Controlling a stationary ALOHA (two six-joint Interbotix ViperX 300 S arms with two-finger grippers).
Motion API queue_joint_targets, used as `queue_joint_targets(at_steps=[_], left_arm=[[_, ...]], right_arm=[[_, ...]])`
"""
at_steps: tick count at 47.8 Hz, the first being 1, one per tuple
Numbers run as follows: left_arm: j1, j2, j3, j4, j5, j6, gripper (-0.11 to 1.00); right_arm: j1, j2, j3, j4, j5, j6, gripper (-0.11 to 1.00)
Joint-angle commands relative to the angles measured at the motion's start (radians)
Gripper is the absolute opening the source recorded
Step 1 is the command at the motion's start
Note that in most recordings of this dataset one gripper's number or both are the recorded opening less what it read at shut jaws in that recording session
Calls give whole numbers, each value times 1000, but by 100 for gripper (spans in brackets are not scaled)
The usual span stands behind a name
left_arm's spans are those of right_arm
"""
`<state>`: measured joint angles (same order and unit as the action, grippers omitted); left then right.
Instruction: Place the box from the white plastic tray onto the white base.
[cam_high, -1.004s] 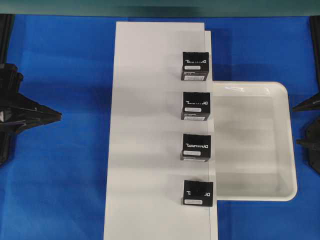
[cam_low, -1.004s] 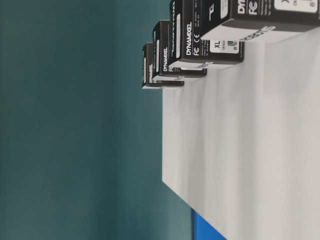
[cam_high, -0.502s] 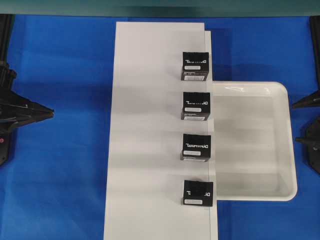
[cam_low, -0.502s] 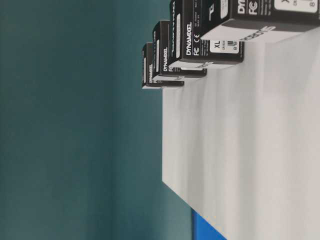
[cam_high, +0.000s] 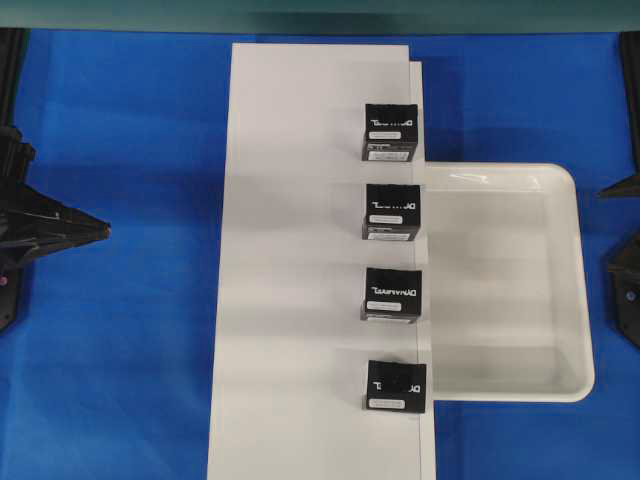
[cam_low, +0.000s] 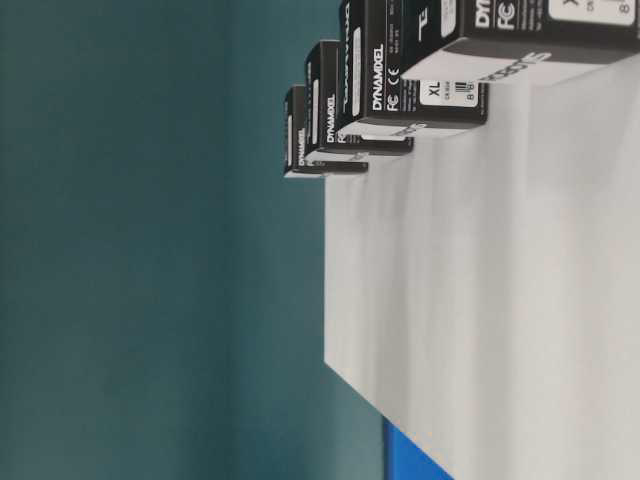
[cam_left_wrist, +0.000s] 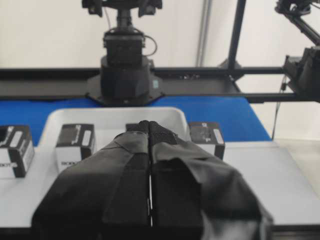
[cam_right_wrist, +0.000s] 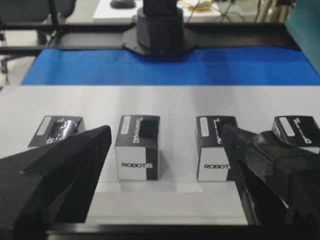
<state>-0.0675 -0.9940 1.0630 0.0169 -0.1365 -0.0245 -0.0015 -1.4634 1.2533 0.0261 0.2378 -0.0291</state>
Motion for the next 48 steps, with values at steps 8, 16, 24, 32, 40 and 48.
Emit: queue_joint_targets(at_steps=[8, 16, 24, 32, 40, 48], left_arm=[[-2, 3, -3, 3, -3, 0, -5], [-2, 6, 5, 3, -3, 5, -5], [-2, 12, 8, 3, -5, -3, -5], [-2, 20, 11, 3, -3, 0, -5], [-2, 38, 12, 3, -3, -3, -5], [-2, 54, 14, 3, -3, -3, -5]], right_arm=[[-2, 2, -11, -2, -12, 2, 96], [0, 2, -11, -2, -14, -3, 96], [0, 0, -9, -2, -11, -5, 96], [-2, -8, -11, -2, -9, -8, 96], [-2, -8, -9, -2, -11, -6, 96], [-2, -8, -8, -2, -2, -8, 96]])
